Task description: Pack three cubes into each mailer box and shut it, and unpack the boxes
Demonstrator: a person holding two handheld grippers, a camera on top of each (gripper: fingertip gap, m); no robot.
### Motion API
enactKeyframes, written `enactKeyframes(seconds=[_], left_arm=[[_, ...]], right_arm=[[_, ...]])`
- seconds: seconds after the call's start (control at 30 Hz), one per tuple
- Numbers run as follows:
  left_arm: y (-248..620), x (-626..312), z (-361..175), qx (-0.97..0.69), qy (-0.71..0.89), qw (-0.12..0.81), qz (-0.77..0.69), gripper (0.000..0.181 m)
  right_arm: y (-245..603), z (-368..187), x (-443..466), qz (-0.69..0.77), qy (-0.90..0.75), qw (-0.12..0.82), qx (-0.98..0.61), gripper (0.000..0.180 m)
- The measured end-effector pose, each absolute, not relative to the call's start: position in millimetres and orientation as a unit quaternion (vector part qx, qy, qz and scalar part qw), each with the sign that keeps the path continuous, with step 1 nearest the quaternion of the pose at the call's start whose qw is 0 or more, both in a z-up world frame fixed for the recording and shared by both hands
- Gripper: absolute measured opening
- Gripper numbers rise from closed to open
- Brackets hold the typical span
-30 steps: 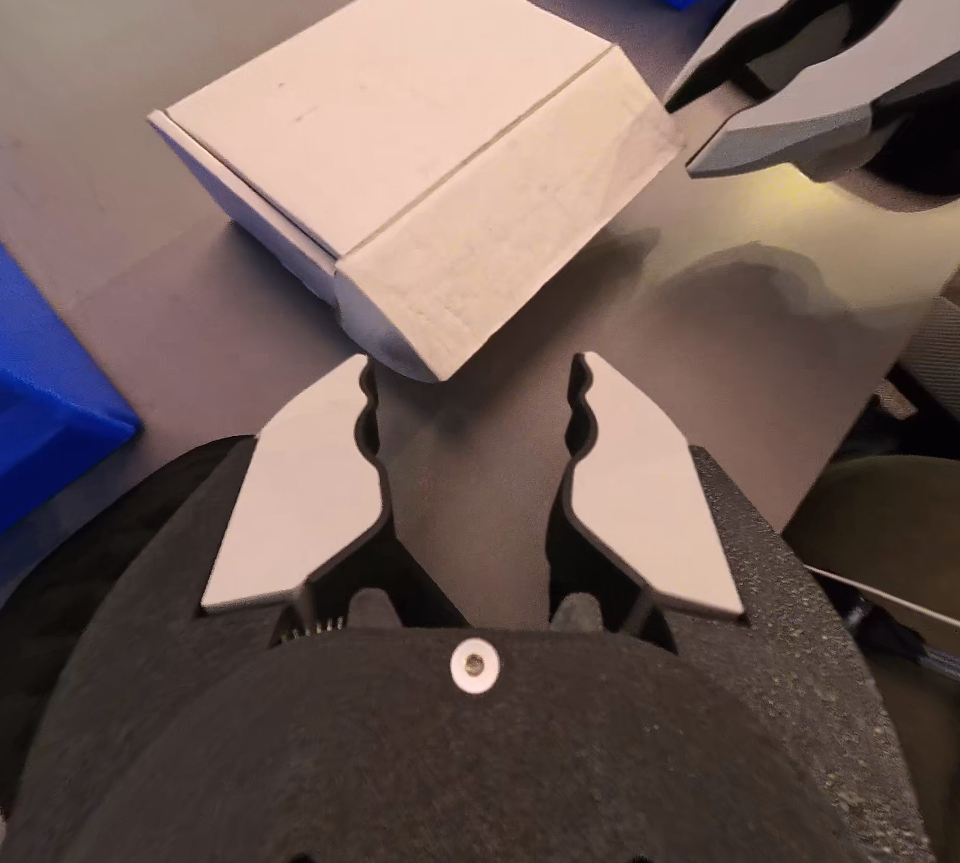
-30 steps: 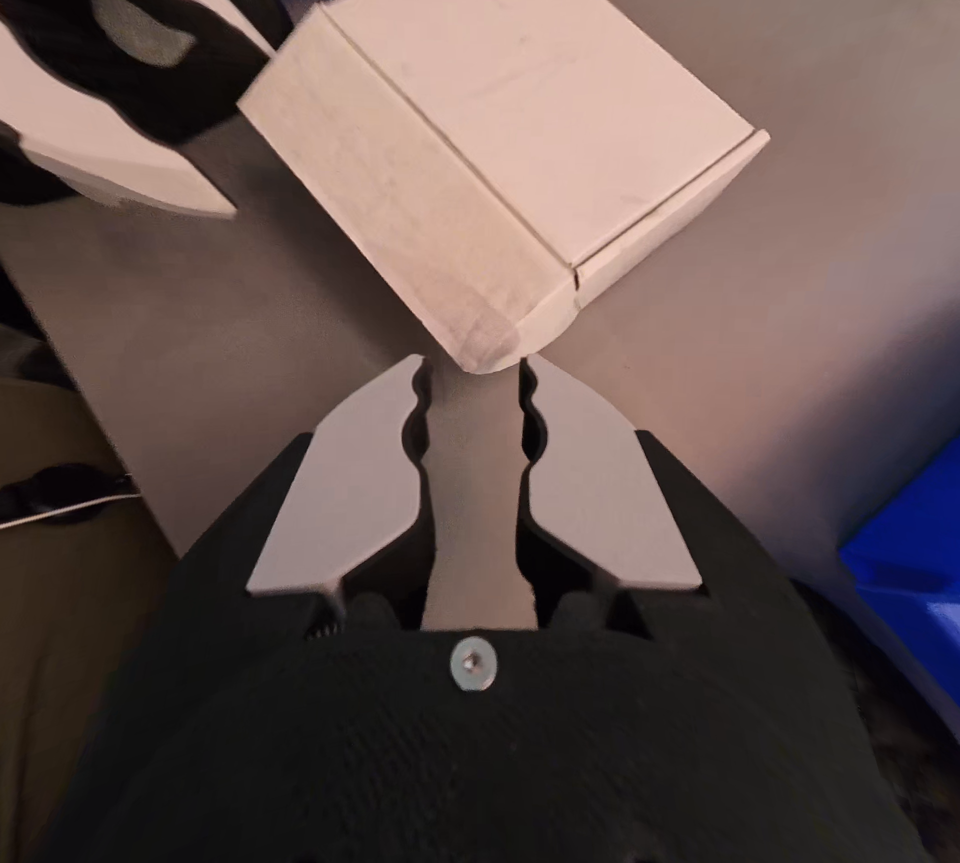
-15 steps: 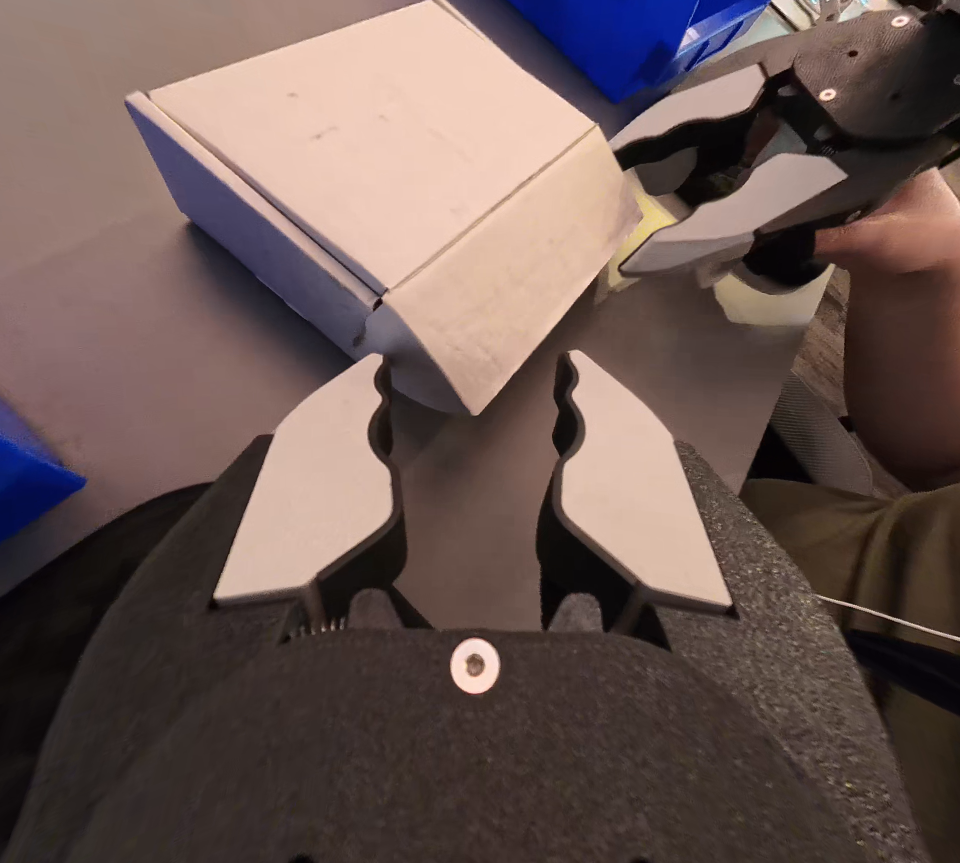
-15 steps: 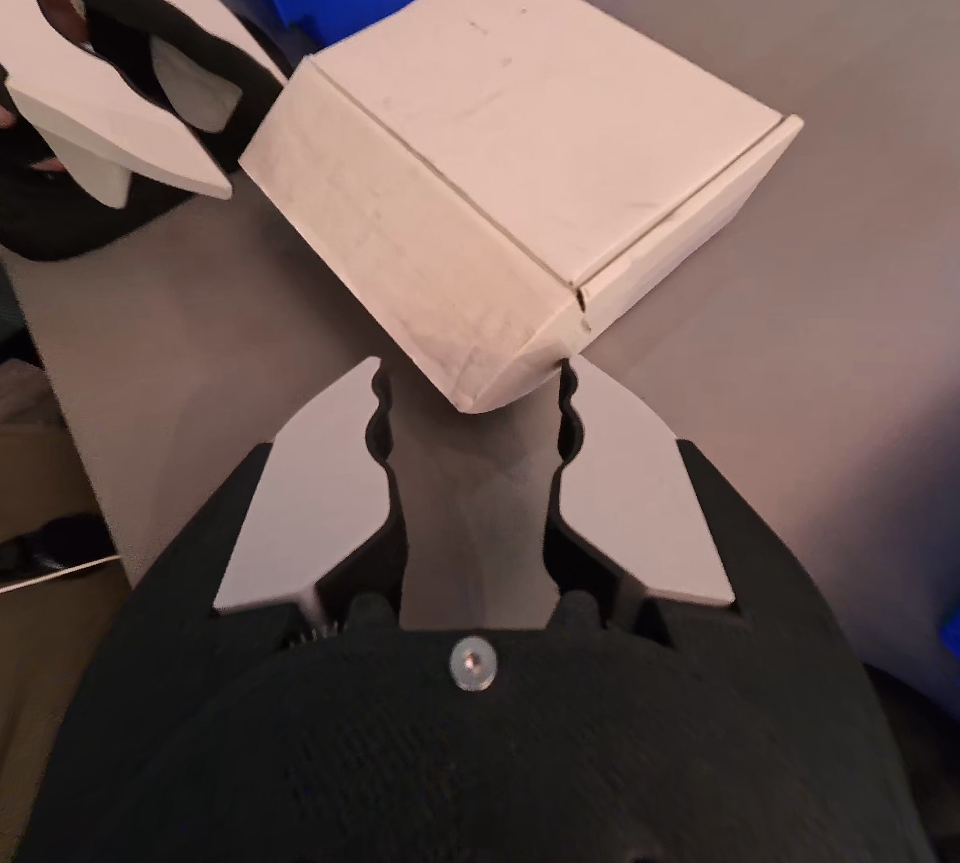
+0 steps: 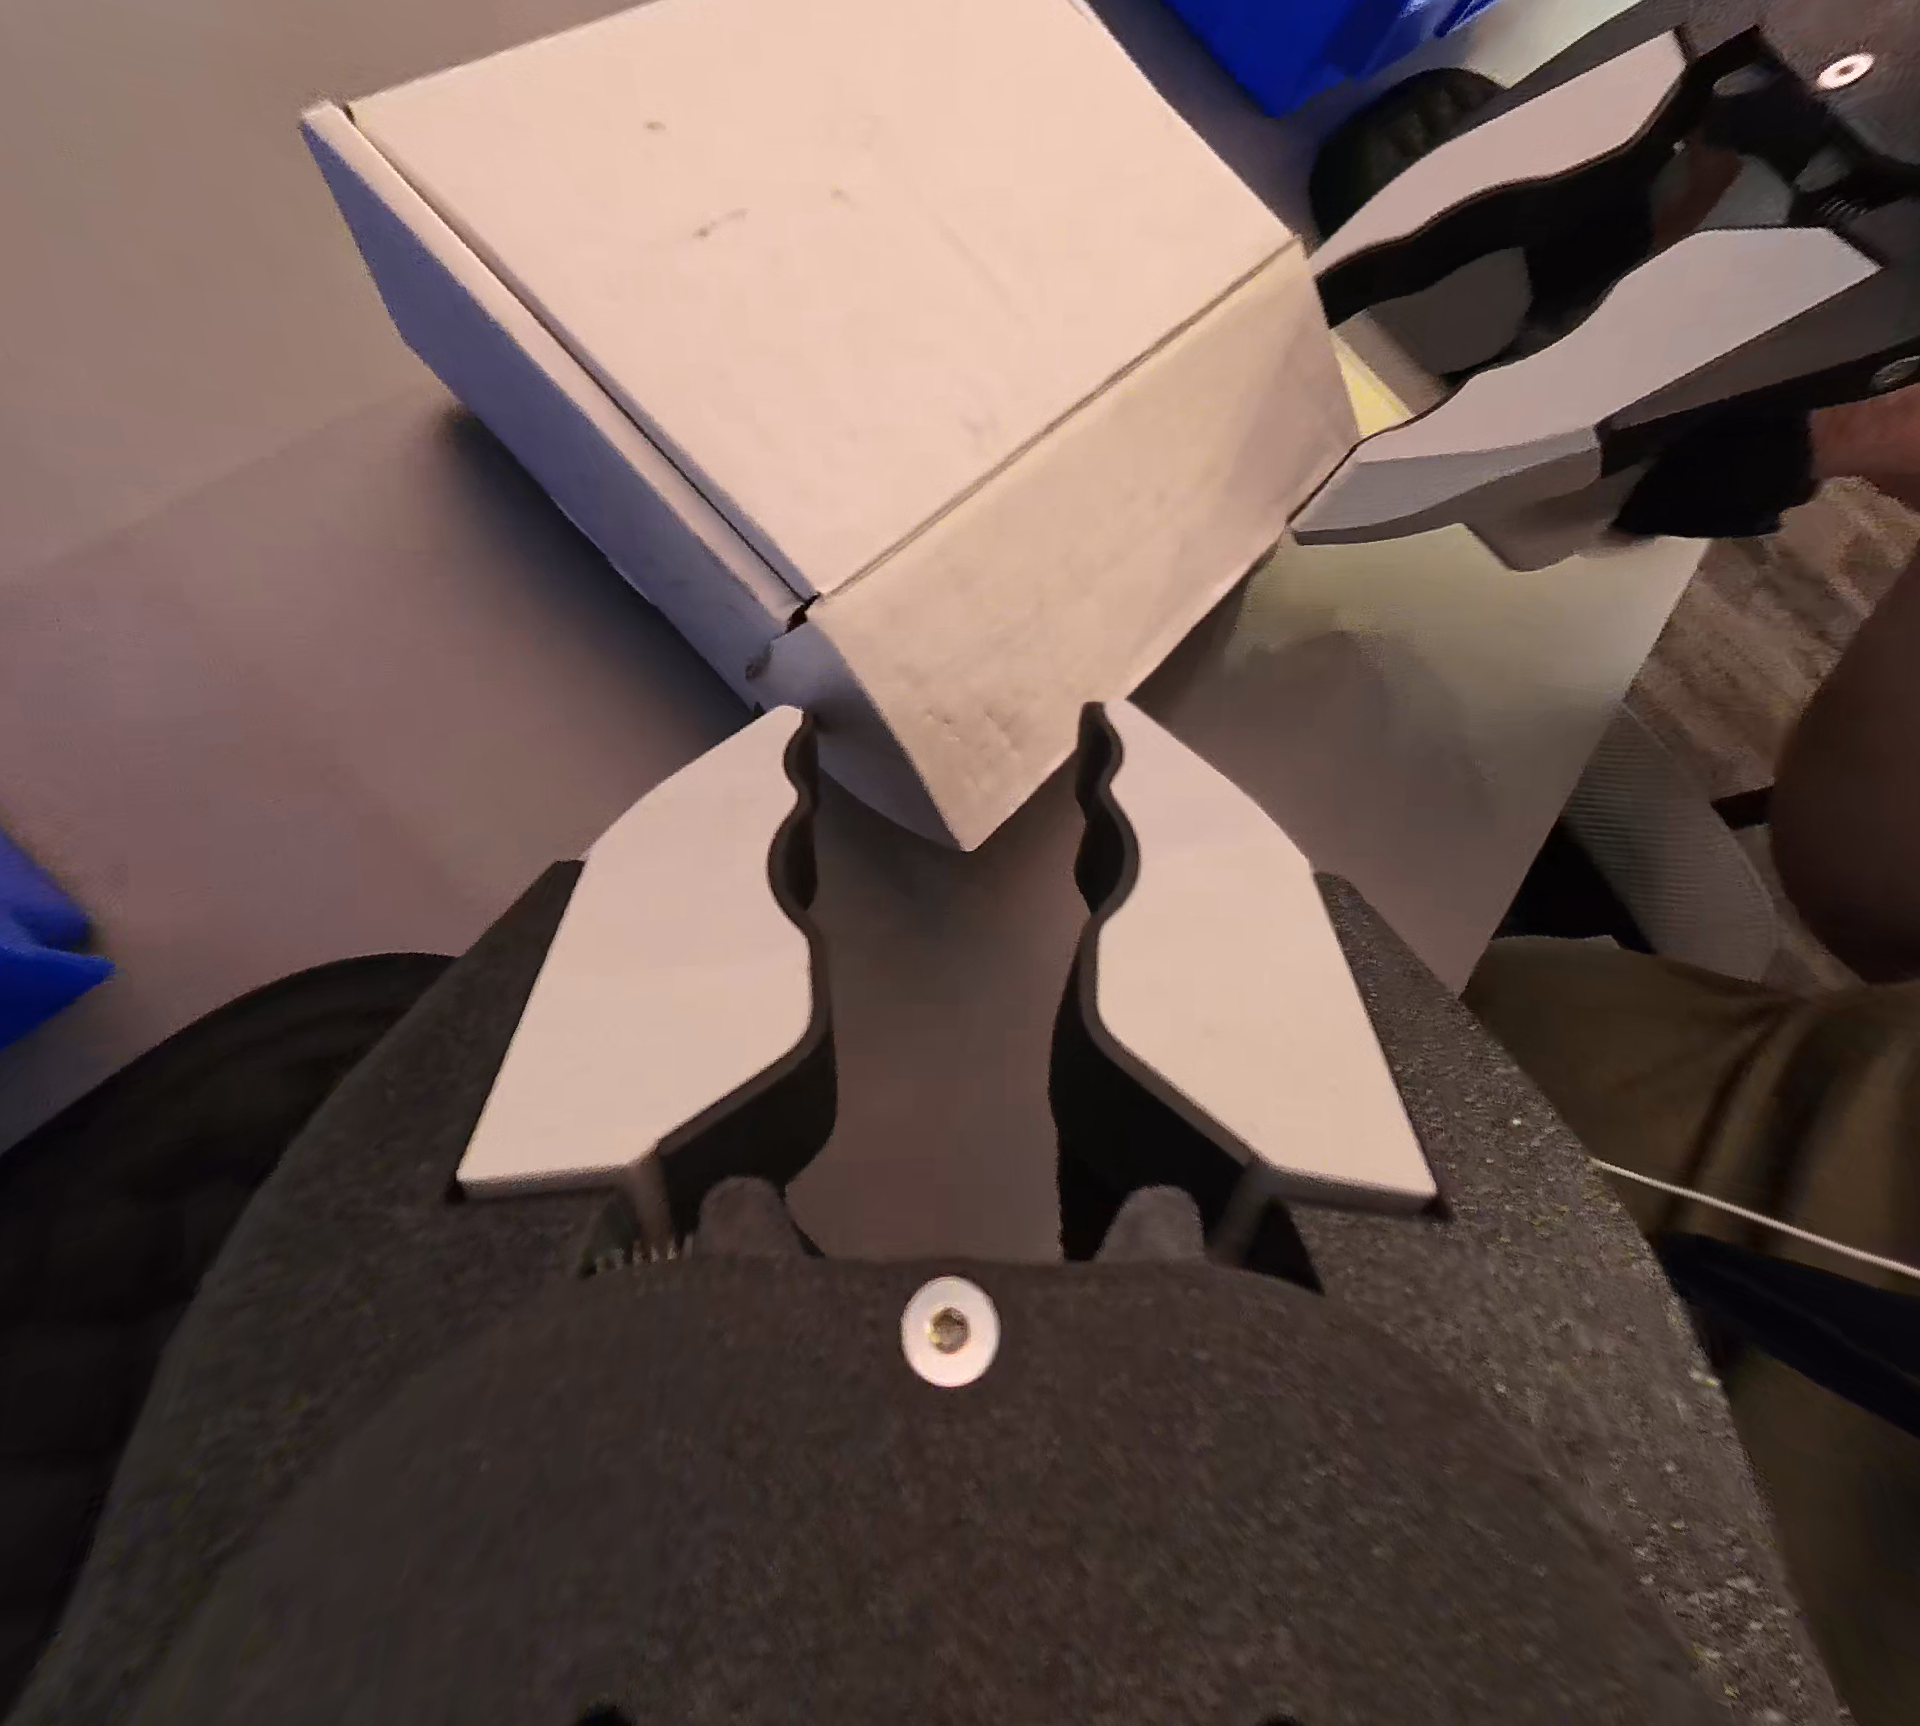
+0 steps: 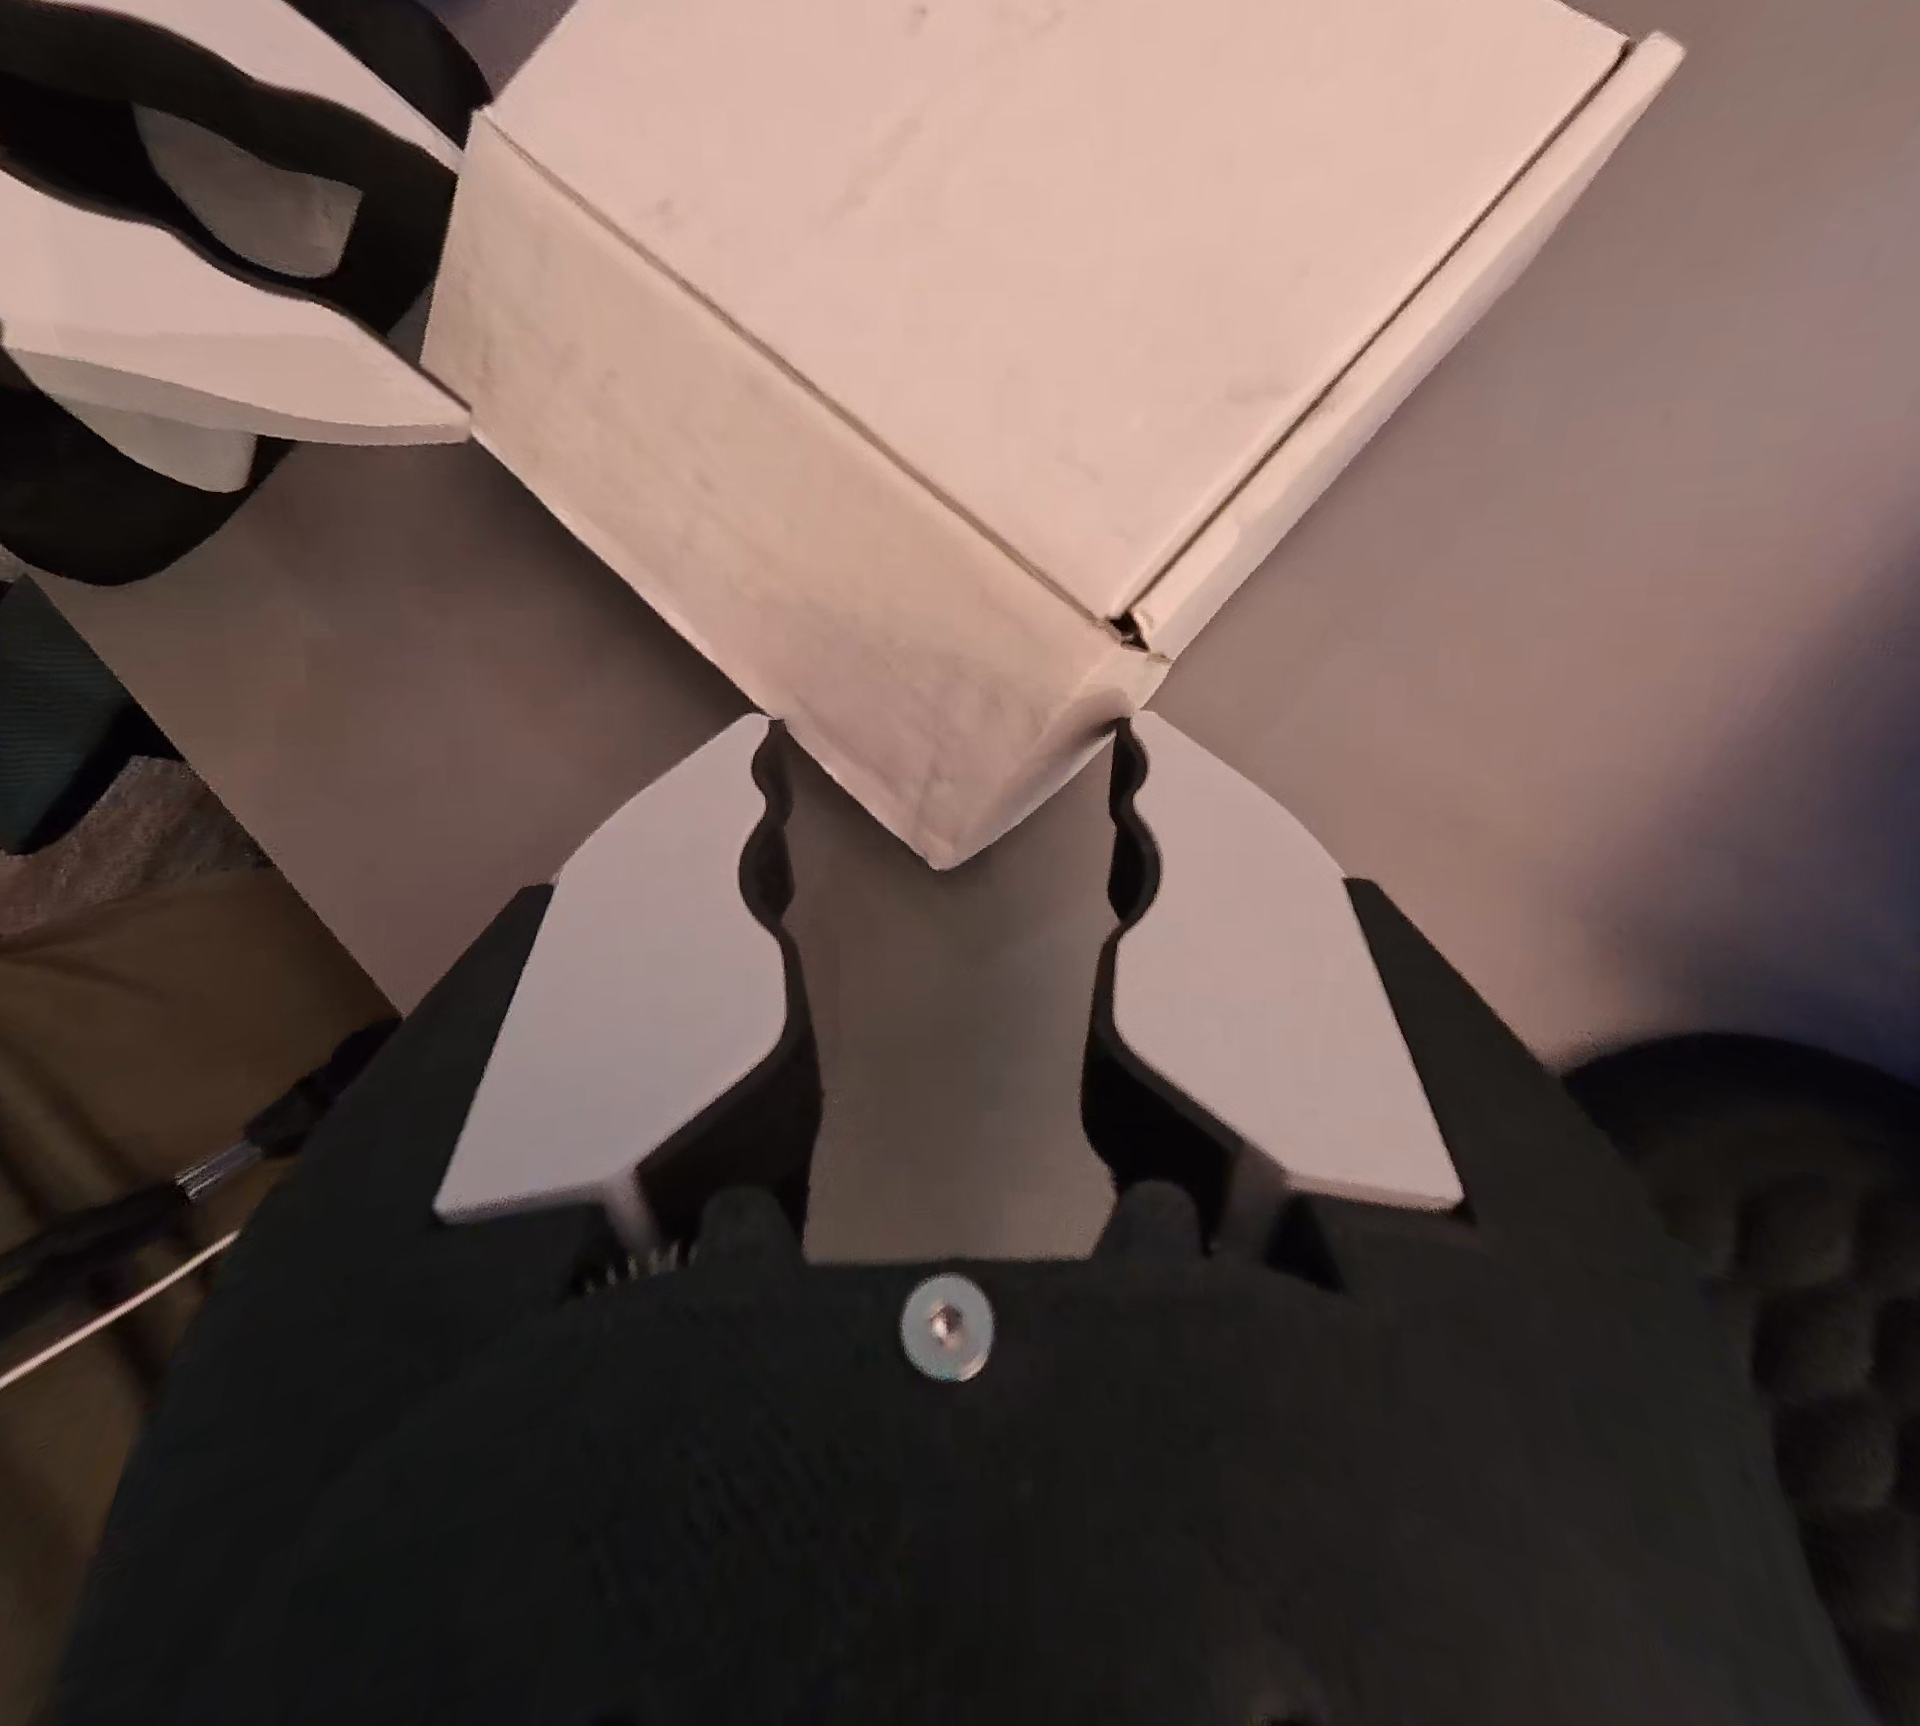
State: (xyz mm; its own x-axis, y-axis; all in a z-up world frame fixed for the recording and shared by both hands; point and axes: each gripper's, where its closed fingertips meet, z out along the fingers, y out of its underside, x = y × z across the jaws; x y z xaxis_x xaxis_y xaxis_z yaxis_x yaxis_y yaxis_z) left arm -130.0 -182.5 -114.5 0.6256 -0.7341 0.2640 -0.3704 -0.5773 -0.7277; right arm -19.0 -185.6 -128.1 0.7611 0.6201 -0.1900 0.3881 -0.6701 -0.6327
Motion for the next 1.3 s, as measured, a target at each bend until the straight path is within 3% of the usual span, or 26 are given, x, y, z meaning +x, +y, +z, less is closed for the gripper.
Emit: enactKeyframes(seconds=[0.3,0.4,0.5,0.77,0.93,1.17,1.3], left_arm=[[-184.5,-128.8,-122.9,-0.807,0.433,0.349,-0.199,0.061],[-180.2,-129.4,-126.2,-0.792,0.456,0.371,-0.162,0.059],[-171.1,-133.3,-128.0,-0.781,0.467,0.401,-0.104,0.045],[-181.4,-123.2,-123.5,-0.798,0.443,0.374,-0.166,0.041],[-179.8,-123.3,-122.5,-0.807,0.436,0.363,-0.161,0.044],[-176.8,-121.8,-147.6,-0.808,0.468,0.342,-0.107,0.066],[-172.2,-122.3,-147.4,-0.812,0.461,0.344,-0.099,0.065]], right_arm=[[-189.3,-127.8,-18.3,0.201,-0.343,0.327,-0.857,0.064],[-189.8,-129.4,-18.2,0.198,-0.36,0.341,-0.846,0.064],[-189.8,-130.8,-17.6,0.18,-0.382,0.351,-0.836,0.064],[-190.5,-129.2,-14.8,0.166,-0.361,0.336,-0.854,0.049],[-188.3,-128.1,-13.9,0.163,-0.332,0.323,-0.871,0.049],[-184.5,-139.8,-16.7,0.14,-0.357,0.332,-0.862,0.059],[-185.6,-137.6,-21.6,0.177,-0.355,0.344,-0.851,0.069]])
